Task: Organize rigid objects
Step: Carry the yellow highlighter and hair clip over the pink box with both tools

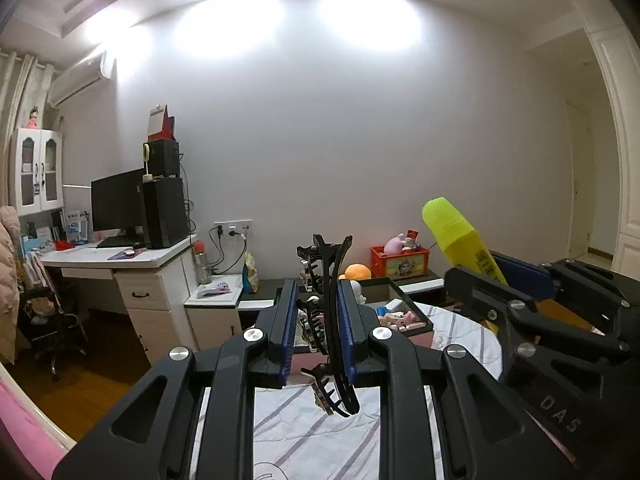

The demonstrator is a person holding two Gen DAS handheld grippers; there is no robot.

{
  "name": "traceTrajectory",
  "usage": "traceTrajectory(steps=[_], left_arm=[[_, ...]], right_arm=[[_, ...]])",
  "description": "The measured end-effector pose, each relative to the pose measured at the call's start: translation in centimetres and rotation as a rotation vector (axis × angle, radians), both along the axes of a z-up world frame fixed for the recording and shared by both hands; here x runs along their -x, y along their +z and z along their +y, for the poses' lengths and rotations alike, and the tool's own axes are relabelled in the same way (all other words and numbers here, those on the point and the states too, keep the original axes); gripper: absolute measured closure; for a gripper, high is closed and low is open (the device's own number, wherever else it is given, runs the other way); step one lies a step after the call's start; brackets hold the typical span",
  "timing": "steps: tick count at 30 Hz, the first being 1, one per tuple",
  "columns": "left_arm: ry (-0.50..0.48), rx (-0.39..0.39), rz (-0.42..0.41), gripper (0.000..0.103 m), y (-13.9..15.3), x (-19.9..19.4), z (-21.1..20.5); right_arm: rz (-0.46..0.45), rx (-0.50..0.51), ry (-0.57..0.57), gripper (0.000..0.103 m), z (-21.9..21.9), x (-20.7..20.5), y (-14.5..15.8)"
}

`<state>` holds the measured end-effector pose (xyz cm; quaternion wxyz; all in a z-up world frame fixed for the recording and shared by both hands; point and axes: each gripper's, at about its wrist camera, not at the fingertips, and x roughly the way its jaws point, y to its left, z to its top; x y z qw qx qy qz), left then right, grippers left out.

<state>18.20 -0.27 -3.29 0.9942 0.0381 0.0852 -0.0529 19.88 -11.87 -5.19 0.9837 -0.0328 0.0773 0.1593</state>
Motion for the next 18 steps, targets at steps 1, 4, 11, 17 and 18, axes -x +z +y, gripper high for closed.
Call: traceTrajectory(steps=[1,4,11,17,18], left_arm=[[-0.001,-0.002,0.000,0.084,0.1,0.1,-0.1],[-0.007,0.001,-0.004,0.084,0.2,0.6,-0.4],[0.001,-0.011,0.010,0.084,0.1,0.1,-0.6],[0.003,-0.022,0.014,0.084,0.1,-0.6,-1.1],[0.002,-0.028,0.015,0.084,0.0,-0.9,-1.3]], right_arm=[[-0.001,0.001,0.000,0.076,0.1,0.1,0.0],[-0.001,0.003,0.003,0.076,0.3,0.5,0.1],[-0.004,-0.005,-0.003,0.076,-0.4,0.7,0.2],[0.003,0.004,-0.020,0.076,-0.3,0.2,-0.2],[0.006,0.005,-0.021,0.076,-0.2,0.0,-0.3]])
